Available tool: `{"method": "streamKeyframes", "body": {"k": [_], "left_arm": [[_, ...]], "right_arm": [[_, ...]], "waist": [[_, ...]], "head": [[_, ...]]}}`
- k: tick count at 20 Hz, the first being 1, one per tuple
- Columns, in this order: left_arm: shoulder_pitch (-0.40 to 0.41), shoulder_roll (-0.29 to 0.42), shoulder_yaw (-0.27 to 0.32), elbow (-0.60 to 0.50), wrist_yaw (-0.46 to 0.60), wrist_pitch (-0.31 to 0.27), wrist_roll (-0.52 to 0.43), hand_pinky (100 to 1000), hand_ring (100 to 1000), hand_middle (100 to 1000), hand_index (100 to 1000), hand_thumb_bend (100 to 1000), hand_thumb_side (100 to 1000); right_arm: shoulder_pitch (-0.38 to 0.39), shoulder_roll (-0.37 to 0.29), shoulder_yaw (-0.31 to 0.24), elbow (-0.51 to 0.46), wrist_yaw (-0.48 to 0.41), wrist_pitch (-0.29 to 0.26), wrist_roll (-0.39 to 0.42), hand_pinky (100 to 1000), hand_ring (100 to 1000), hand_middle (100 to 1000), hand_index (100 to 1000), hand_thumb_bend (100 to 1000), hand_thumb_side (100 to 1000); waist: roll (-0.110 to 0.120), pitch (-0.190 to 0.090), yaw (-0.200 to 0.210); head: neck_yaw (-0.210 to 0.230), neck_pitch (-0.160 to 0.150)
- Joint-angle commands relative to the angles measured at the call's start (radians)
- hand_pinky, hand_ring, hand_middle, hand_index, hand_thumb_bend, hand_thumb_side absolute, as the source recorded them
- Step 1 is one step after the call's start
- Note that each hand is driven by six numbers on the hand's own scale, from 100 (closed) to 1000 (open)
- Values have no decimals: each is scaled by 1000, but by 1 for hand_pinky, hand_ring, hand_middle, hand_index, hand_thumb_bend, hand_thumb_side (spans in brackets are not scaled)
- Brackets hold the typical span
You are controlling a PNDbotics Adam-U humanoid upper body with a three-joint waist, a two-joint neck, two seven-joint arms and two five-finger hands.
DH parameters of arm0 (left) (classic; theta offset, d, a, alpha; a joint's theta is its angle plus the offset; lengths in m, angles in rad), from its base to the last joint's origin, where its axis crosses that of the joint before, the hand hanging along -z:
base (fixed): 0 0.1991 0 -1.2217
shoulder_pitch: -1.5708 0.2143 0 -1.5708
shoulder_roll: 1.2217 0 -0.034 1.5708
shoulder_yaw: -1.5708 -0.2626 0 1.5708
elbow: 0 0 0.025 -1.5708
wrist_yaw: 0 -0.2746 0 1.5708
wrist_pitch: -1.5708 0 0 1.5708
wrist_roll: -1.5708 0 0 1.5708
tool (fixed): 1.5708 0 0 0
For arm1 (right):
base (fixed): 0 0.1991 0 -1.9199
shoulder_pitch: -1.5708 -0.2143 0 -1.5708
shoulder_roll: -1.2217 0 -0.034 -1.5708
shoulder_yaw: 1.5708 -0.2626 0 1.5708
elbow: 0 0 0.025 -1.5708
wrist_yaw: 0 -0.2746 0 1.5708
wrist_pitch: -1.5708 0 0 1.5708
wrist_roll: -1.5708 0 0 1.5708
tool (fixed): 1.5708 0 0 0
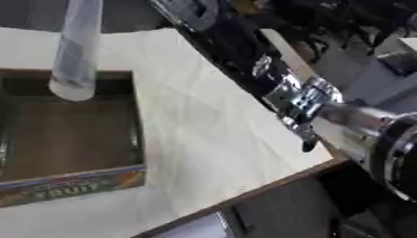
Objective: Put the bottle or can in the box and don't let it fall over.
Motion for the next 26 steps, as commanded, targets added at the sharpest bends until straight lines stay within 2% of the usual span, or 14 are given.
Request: {"method": "streamKeyframes", "body": {"k": [1, 2, 3, 4, 5, 6, 7, 8, 9, 11, 12, 17, 22, 26], "left_arm": [[-15, 19, 9, -15, -4, -1, 3, 682, 502, 779, 857, 147, 735], [-16, 19, 9, -15, -4, 0, 3, 682, 502, 778, 857, 146, 734], [-17, 19, 9, -15, -4, 1, 4, 682, 502, 778, 857, 146, 734], [-17, 19, 9, -15, -4, 1, 5, 681, 503, 778, 857, 146, 734], [-17, 19, 9, -15, -4, 2, 7, 681, 503, 777, 857, 145, 734], [-17, 18, 10, -15, -3, 4, 8, 681, 503, 777, 857, 146, 734], [-17, 17, 10, -15, -2, 6, 10, 680, 503, 776, 857, 146, 734], [-18, 16, 10, -15, -2, 7, 10, 680, 503, 776, 857, 146, 734], [-18, 16, 9, -15, -1, 9, 10, 679, 503, 776, 857, 146, 734], [-18, 16, 10, -15, -1, 9, 10, 678, 503, 775, 857, 145, 733], [-18, 16, 11, -15, -1, 8, 11, 678, 503, 775, 857, 145, 733], [-12, 15, 14, -15, -2, 8, 16, 677, 503, 774, 857, 145, 734], [-10, 14, 14, -15, -3, 13, 17, 676, 503, 773, 857, 145, 734], [-8, 13, 16, -15, -3, 14, 21, 675, 504, 772, 857, 146, 733]], "right_arm": [[-9, -15, 4, -19, 34, -1, 13, 738, 586, 552, 538, 413, 100], [-6, -16, 12, -25, 56, -5, 43, 808, 750, 700, 675, 329, 100], [-3, -18, 20, -35, 83, -14, 88, 905, 921, 867, 824, 419, 100], [-1, -20, 25, -44, 114, -28, 144, 932, 982, 925, 873, 501, 100], [2, -21, 26, -52, 145, -41, 201, 966, 1000, 995, 921, 523, 100], [4, -22, 24, -55, 173, -53, 252, 982, 1000, 1000, 936, 435, 109], [6, -22, 21, -57, 200, -62, 294, 1000, 1000, 1000, 962, 297, 253], [9, -22, 18, -57, 225, -69, 327, 1000, 1000, 1000, 978, 235, 325], [11, -22, 16, -57, 250, -77, 353, 1000, 1000, 1000, 993, 153, 448], [15, -22, 11, -56, 293, -90, 391, 1000, 1000, 1000, 1000, 100, 545], [18, -23, 12, -56, 310, -96, 408, 1000, 1000, 1000, 1000, 100, 548], [39, -23, 13, -84, 343, -118, 478, 1000, 1000, 1000, 1000, 114, 478], [57, -27, 12, -134, 324, -104, 487, 1000, 1000, 1000, 1000, 282, 224], [78, -32, 27, -183, 319, -102, 522, 999, 1000, 1000, 1000, 349, 165]], "waist": [[15, -9, -1], [15, -9, -3], [14, -9, -4], [15, -10, -6], [14, -11, -9], [15, -12, -11], [14, -12, -13], [14, -13, -15], [14, -13, -16], [15, -13, -18], [15, -14, -19], [16, -16, -28], [17, -19, -40], [18, -23, -44]], "head": [[-5, -5], [-4, -4], [-4, -4], [-2, -4], [-1, -5], [0, -6], [1, -6], [2, -4], [2, -3], [3, -1], [3, 1], [4, 5], [9, 6], [12, 6]]}}
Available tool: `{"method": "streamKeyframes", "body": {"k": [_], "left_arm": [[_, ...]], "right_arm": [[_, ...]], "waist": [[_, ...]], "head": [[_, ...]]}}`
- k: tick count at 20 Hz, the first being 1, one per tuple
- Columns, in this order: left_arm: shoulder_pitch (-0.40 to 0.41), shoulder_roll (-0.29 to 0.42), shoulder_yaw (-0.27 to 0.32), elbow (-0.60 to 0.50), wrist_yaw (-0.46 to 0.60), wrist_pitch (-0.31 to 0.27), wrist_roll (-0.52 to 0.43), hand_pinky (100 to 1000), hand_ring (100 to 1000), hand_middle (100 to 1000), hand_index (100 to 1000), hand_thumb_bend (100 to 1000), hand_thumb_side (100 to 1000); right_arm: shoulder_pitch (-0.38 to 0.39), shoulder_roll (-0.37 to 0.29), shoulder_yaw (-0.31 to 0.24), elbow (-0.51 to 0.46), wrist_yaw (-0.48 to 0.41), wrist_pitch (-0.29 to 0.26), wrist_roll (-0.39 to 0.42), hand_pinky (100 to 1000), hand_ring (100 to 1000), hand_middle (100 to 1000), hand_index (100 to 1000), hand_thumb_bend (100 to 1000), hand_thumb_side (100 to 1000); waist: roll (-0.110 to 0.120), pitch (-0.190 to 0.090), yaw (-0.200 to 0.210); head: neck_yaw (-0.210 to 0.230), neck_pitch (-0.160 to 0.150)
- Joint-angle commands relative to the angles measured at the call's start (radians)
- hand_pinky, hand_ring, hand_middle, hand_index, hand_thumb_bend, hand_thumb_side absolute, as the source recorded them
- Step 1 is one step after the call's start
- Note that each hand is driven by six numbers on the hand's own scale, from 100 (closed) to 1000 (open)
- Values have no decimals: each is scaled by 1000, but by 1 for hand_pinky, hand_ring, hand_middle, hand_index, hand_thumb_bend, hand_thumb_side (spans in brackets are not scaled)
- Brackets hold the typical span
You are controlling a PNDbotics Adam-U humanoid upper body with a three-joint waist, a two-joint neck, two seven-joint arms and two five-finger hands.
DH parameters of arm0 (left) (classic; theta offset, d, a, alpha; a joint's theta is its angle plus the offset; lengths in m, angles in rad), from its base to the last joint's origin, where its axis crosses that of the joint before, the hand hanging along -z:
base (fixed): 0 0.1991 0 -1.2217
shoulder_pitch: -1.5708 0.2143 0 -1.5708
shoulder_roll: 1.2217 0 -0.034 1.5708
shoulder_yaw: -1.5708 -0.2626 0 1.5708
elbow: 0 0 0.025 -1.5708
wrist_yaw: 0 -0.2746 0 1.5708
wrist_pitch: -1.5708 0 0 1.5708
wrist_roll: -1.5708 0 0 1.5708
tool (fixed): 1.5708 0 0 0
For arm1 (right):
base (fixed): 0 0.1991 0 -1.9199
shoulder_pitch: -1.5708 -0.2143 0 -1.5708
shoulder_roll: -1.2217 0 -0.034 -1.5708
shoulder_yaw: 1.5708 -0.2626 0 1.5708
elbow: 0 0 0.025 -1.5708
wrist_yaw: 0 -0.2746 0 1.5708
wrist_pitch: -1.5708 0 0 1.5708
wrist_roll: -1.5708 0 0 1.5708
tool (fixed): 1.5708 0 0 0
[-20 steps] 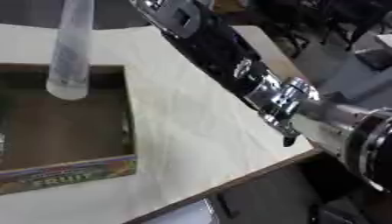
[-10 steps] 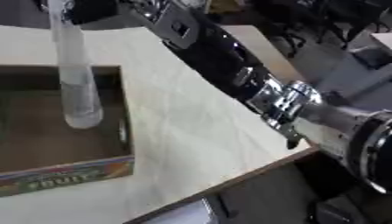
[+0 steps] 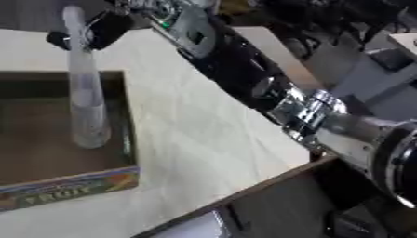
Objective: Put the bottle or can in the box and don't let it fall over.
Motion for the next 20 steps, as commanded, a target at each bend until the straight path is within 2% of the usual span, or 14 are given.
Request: {"method": "streamKeyframes", "body": {"k": [1, 11, 15, 17, 18, 19, 20], "left_arm": [[-6, 18, 14, -15, 0, 2, 5, 675, 504, 772, 857, 146, 734], [1, 14, 16, -15, -1, 4, 10, 674, 505, 778, 857, 146, 734], [4, 11, 16, -15, -4, 4, 12, 673, 503, 778, 857, 144, 734], [10, 10, 18, -15, -7, 7, 14, 672, 501, 778, 858, 144, 735], [12, 9, 18, -15, -9, 8, 14, 672, 501, 778, 858, 145, 736], [13, 9, 18, -15, -10, 9, 15, 672, 501, 778, 858, 145, 736], [15, 8, 18, -15, -11, 10, 14, 672, 500, 779, 858, 144, 736]], "right_arm": [[-1, -35, -4, -51, -5, 1, 33, 999, 1000, 1000, 1000, 346, 175], [81, -15, 11, -80, 10, 1, 71, 1000, 1000, 1000, 1000, 304, 225], [97, -1, 18, -89, 1, 3, 78, 1000, 1000, 1000, 1000, 239, 274], [106, 0, 18, -101, -15, 3, 86, 1000, 1000, 1000, 1000, 142, 403], [111, 1, 17, -109, -28, 5, 91, 1000, 1000, 1000, 1000, 100, 526], [117, 0, 15, -117, -43, 8, 97, 1000, 1000, 1000, 1000, 100, 589], [123, -1, 14, -125, -60, 12, 104, 1000, 1000, 1000, 1000, 100, 740]], "waist": [[17, -23, -3], [20, -30, -12], [23, -30, -11], [24, -31, -14], [24, -32, -15], [25, -33, -17], [25, -34, -19]], "head": [[2, 6], [10, 6], [10, 6], [12, 6], [13, 6], [15, 6], [16, 6]]}}
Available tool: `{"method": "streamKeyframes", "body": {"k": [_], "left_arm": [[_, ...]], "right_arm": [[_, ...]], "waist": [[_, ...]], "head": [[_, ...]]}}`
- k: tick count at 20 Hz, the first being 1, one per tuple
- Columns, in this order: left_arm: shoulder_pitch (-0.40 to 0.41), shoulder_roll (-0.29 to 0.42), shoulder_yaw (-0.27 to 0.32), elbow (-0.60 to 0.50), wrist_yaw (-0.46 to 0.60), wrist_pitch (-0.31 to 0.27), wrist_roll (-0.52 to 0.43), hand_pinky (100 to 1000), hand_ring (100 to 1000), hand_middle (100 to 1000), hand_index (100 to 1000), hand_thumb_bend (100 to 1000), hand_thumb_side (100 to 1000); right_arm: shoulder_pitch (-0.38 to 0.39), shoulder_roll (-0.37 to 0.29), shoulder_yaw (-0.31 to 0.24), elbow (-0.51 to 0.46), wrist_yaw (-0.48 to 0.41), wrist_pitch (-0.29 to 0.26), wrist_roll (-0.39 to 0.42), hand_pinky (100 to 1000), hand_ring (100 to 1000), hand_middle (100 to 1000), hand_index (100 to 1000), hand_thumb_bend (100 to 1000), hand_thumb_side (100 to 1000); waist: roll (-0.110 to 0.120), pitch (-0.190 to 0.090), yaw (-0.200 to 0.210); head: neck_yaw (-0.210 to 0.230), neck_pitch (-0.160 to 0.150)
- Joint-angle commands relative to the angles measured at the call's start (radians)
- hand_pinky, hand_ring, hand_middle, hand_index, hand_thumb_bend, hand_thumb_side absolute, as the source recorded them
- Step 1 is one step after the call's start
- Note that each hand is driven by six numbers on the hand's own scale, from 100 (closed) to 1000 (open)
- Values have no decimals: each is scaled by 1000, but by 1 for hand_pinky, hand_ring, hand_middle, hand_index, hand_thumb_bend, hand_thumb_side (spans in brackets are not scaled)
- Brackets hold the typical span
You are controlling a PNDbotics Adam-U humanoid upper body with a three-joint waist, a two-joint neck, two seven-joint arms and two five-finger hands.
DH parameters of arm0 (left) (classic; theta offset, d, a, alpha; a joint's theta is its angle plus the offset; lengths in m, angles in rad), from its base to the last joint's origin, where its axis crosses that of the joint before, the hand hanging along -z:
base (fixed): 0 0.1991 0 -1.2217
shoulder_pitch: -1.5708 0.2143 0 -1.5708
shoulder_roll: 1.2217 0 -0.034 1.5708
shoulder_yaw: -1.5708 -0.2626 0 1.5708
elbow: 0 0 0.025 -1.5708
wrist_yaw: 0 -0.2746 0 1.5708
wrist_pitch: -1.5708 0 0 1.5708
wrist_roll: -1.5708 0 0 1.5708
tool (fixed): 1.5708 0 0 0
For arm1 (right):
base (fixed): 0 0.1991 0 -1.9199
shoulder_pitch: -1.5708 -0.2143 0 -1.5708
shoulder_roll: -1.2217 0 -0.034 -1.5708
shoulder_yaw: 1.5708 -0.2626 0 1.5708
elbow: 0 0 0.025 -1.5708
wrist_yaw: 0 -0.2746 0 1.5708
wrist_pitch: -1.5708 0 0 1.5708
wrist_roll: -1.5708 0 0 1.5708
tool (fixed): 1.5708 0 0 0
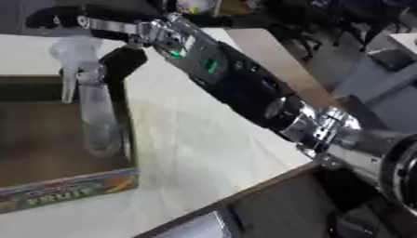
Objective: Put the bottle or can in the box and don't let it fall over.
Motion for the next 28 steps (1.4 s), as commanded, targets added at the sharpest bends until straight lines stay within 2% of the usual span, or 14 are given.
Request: {"method": "streamKeyframes", "body": {"k": [1, 5, 6, 7, 8, 12, 16, 17, 18, 22, 28], "left_arm": [[-3, 15, 14, -15, -5, 3, 3, 671, 500, 779, 858, 144, 736], [1, 13, 15, -15, -8, 2, 4, 670, 499, 779, 858, 143, 736], [2, 12, 15, -15, -9, 1, 4, 670, 497, 778, 858, 142, 736], [2, 11, 15, -15, -10, 0, 3, 670, 497, 778, 858, 141, 736], [3, 10, 16, -15, -12, -1, 2, 669, 496, 778, 858, 141, 736], [5, 6, 18, -15, -15, -5, 4, 668, 495, 778, 858, 140, 736], [6, 3, 17, -15, -18, -3, 2, 667, 492, 777, 857, 141, 738], [8, 1, 18, -15, -19, -2, 3, 667, 492, 777, 857, 142, 738], [8, 0, 19, -15, -20, 0, 4, 666, 491, 776, 856, 142, 739], [8, -3, 18, -15, -22, 2, 1, 665, 490, 776, 853, 140, 738], [10, -6, 18, -15, -25, 2, -1, 664, 487, 776, 852, 139, 739]], "right_arm": [[1, -21, -12, -44, -55, 8, 25, 1000, 1000, 1000, 1000, 100, 766], [19, -31, -23, -62, -113, 20, 74, 1000, 1000, 1000, 1000, 100, 760], [20, -31, -24, -59, -123, 19, 88, 1000, 1000, 1000, 1000, 100, 640], [21, -31, -24, -55, -131, 17, 105, 1000, 1000, 1000, 1000, 100, 615], [22, -31, -24, -51, -137, 13, 122, 1000, 1000, 1000, 1000, 100, 548], [26, -24, -28, -41, -144, 1, 147, 1000, 1000, 1000, 1000, 100, 519], [34, -24, -21, -52, -137, -8, 115, 1000, 1000, 1000, 1000, 100, 388], [41, -24, -11, -60, -128, -14, 123, 1000, 1000, 1000, 1000, 108, 362], [47, -22, -4, -65, -121, -19, 134, 1000, 1000, 1000, 1000, 158, 299], [57, -16, 10, -72, -114, -27, 186, 1000, 1000, 1000, 1000, 258, 169], [59, -6, 25, -94, -155, -2, 264, 1000, 1000, 1000, 1000, 232, 179]], "waist": [[15, -19, -5], [22, -17, -9], [24, -15, -9], [26, -14, -8], [28, -12, -8], [31, -5, -9], [31, -1, -11], [30, 0, -13], [30, 0, -14], [31, 2, -15], [35, 8, -20]], "head": [[5, 5], [7, -1], [8, -2], [8, -2], [8, -2], [7, 0], [5, -1], [5, -1], [5, -1], [5, -1], [7, 2]]}}
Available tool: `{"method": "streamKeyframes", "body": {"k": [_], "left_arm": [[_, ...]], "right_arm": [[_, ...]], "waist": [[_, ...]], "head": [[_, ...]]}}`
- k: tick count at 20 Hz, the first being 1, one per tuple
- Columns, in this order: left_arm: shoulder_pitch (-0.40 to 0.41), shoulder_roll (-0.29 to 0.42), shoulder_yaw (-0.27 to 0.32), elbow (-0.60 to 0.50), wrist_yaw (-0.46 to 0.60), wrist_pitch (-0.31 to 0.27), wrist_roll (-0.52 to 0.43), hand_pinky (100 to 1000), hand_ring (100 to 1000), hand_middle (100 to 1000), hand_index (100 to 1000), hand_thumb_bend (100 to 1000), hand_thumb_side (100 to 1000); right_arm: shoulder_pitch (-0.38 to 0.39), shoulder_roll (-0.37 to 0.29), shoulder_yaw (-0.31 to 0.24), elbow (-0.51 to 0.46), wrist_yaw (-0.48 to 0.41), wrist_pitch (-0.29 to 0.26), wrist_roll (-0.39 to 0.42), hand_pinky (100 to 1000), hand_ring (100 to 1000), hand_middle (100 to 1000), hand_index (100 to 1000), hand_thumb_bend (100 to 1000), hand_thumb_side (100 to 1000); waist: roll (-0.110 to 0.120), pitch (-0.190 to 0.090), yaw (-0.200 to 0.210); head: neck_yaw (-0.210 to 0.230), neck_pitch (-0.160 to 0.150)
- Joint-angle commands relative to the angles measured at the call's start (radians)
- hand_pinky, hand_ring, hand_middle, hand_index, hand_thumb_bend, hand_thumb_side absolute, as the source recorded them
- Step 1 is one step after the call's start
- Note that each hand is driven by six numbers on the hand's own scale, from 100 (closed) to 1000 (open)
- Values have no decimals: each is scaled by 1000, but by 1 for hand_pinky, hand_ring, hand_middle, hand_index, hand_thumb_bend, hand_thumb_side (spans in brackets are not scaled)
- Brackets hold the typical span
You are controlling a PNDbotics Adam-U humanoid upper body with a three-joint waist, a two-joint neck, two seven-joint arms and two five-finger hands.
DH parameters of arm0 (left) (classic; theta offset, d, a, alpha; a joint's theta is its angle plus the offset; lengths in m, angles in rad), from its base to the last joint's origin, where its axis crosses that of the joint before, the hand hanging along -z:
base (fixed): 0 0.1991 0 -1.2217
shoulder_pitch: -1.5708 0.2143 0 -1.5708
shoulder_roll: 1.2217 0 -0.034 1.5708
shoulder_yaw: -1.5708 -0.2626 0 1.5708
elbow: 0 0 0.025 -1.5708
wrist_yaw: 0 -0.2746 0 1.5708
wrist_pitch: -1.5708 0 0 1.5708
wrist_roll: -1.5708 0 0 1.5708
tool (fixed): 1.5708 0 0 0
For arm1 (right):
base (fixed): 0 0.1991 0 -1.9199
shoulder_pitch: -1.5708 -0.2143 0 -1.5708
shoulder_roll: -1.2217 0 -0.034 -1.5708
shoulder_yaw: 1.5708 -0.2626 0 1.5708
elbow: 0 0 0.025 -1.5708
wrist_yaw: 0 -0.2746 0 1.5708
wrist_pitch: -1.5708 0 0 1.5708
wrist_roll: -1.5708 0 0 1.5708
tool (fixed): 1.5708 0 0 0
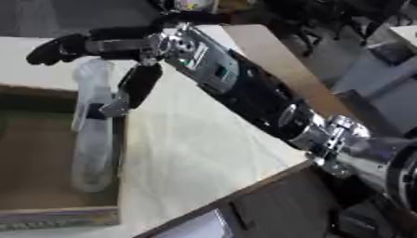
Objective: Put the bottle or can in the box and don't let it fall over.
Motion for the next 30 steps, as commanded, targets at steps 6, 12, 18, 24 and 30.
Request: {"method": "streamKeyframes", "body": {"k": [6, 12, 18, 24, 30], "left_arm": [[-3, 14, 12, -15, -13, -3, -3, 663, 485, 776, 853, 137, 739], [5, 11, 12, -15, -19, -1, -4, 662, 482, 776, 852, 137, 741], [25, 9, 16, -15, -30, -1, -4, 655, 470, 772, 852, 136, 743], [61, -2, 26, -15, -51, -1, 3, 650, 443, 764, 852, 135, 749], [104, -21, 28, -15, -82, -5, -3, 646, 420, 773, 849, 135, 763]], "right_arm": [[-35, 17, 34, 38, 5, 27, 119, 1000, 1000, 1000, 1000, 224, 194], [-36, 27, 24, 69, 8, 21, 127, 1000, 1000, 1000, 1000, 211, 200], [4, -19, -11, 6, -31, 16, 102, 1000, 1000, 1000, 1000, 199, 179], [108, -109, -105, -117, -97, 40, -15, 1000, 1000, 1000, 1000, 126, 303], [234, -189, -240, -216, -151, 50, -252, 959, 1000, 1000, 980, 100, 431]], "waist": [[19, 2, -2], [23, 5, -13], [28, 2, -39], [45, 8, -83], [69, 26, -148]], "head": [[2, 3], [7, 0], [25, -3], [109, -27], [341, -54]]}}
